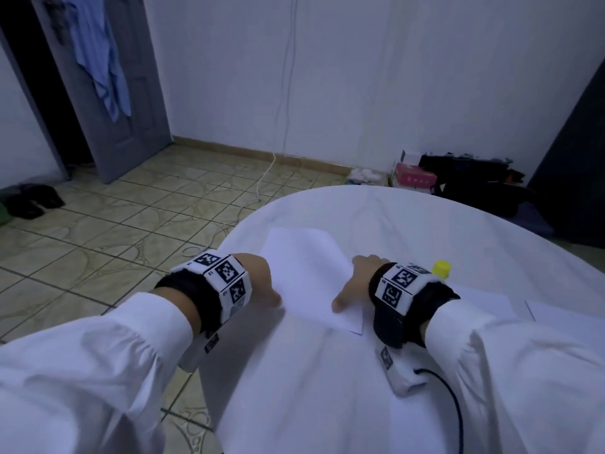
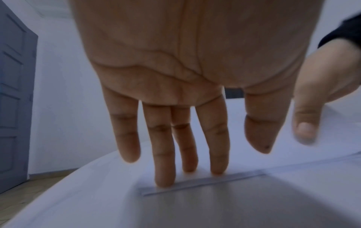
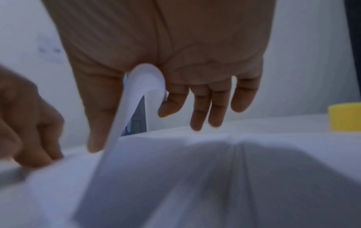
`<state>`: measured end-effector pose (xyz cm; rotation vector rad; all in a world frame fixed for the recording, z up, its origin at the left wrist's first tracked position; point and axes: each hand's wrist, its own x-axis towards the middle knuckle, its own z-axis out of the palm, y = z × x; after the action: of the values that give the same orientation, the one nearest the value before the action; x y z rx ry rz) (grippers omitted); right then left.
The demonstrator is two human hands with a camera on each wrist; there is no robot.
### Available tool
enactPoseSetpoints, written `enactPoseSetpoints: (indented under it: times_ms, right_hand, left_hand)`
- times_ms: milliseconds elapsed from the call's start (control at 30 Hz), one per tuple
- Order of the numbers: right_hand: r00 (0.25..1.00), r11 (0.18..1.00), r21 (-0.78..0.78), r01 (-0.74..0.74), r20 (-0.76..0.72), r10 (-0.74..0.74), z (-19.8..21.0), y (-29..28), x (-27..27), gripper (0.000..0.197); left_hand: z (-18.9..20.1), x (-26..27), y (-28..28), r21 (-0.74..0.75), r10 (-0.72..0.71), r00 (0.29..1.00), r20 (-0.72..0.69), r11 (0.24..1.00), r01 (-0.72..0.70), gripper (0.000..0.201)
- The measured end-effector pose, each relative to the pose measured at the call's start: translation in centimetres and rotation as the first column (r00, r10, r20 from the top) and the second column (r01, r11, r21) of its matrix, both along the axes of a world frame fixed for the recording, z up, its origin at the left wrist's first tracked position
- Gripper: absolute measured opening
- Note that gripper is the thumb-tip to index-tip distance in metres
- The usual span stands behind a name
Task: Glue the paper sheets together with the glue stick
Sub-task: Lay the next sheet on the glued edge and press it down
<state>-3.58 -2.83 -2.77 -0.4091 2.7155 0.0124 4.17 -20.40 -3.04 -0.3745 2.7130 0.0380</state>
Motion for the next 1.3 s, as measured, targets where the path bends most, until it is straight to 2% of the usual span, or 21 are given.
enactPoseSetpoints:
  times_ms: [100, 200, 300, 367, 433, 467, 533, 567, 600, 633, 767, 867, 933, 1033, 1133, 1300]
  right_hand:
    - [0.984, 0.96, -0.234, 0.155, 0.121, -0.13, 0.8, 0.6, 1.6, 0.059]
    - [0.971, 0.875, -0.43, 0.221, 0.18, -0.156, 1.5, 1.5, 3.2, 0.034]
    - [0.966, 0.76, -0.597, 0.256, 0.187, -0.179, 1.9, 2.7, 5.0, 0.024]
    - [0.952, 0.679, -0.667, 0.306, 0.234, -0.199, 2.5, 4.3, 6.2, 0.02]
    - [0.942, 0.595, -0.73, 0.335, 0.27, -0.199, 3.3, 6.5, 7.4, 0.006]
    - [0.941, 0.572, -0.747, 0.338, 0.275, -0.197, 3.5, 7.8, 7.9, 0.005]
    - [0.943, 0.534, -0.777, 0.334, 0.272, -0.193, 3.8, 10.5, 8.9, 0.006]
    - [0.941, 0.507, -0.792, 0.339, 0.285, -0.185, 4.0, 11.7, 9.4, 0.004]
    - [0.938, 0.484, -0.804, 0.346, 0.296, -0.179, 4.0, 13.1, 9.9, 0.007]
    - [0.934, 0.473, -0.806, 0.356, 0.309, -0.176, 4.1, 14.5, 10.4, 0.01]
    - [0.899, 0.396, -0.808, 0.437, 0.392, -0.194, 3.5, 20.4, 12.1, 0.016]
    - [0.876, 0.396, -0.781, 0.483, 0.435, -0.209, 2.7, 24.3, 13.3, 0.026]
    - [0.87, 0.441, -0.749, 0.494, 0.427, -0.248, 2.1, 26.3, 13.9, 0.026]
    - [0.877, 0.556, -0.679, 0.48, 0.359, -0.319, 1.2, 28.1, 14.5, 0.011]
    - [0.871, 0.611, -0.621, 0.49, 0.329, -0.364, -0.1, 29.1, 14.4, 0.038]
    - [0.853, 0.677, -0.52, 0.52, 0.354, -0.383, -1.2, 29.2, 14.6, 0.037]
  left_hand:
    - [-0.1, 0.8, 0.0, 0.02, 0.033, 0.999, -0.016, 0.999, -0.033, 0.047]
    - [-0.4, 1.5, -0.2, 0.086, 0.043, 0.998, -0.038, 0.996, -0.039, 0.038]
    - [0.2, 2.6, -0.7, 0.226, 0.088, 0.987, -0.132, 0.973, -0.056, 0.009]
    - [1.0, 3.1, -1.3, 0.328, 0.159, 0.962, -0.22, 0.941, -0.08, 0.017]
    - [1.8, 3.6, -1.6, 0.441, 0.236, 0.927, -0.291, 0.893, -0.089, 0.014]
    - [2.0, 3.8, -1.4, 0.535, 0.277, 0.916, -0.29, 0.84, -0.085, 0.01]
    - [2.4, 4.4, -0.1, 0.776, 0.369, 0.902, -0.223, 0.628, -0.065, 0.004]
    - [2.6, 4.7, 0.9, 0.85, 0.388, 0.901, -0.191, 0.525, -0.046, 0.01]
    - [2.8, 5.1, 2.0, 0.881, 0.381, 0.908, -0.176, 0.472, -0.028, 0.014]
    - [3.0, 5.5, 3.1, 0.887, 0.355, 0.919, -0.174, 0.462, -0.01, 0.015]
    - [3.0, 6.7, 8.1, 0.84, 0.213, 0.96, -0.18, 0.541, 0.037, 0.017]
    - [2.2, 7.6, 11.6, 0.796, 0.1, 0.982, -0.158, 0.602, 0.067, 0.013]
    - [1.5, 8.1, 13.5, 0.783, 0.042, 0.992, -0.123, 0.617, 0.071, 0.012]
    - [0.6, 8.5, 15.5, 0.748, -0.022, 0.995, -0.093, 0.658, 0.085, 0.015]
    - [-0.3, 8.6, 16.5, 0.687, -0.089, 0.993, -0.077, 0.717, 0.117, 0.018]
    - [-1.3, 8.4, 17.3, 0.59, -0.2, 0.978, -0.054, 0.784, 0.193, 0.019]
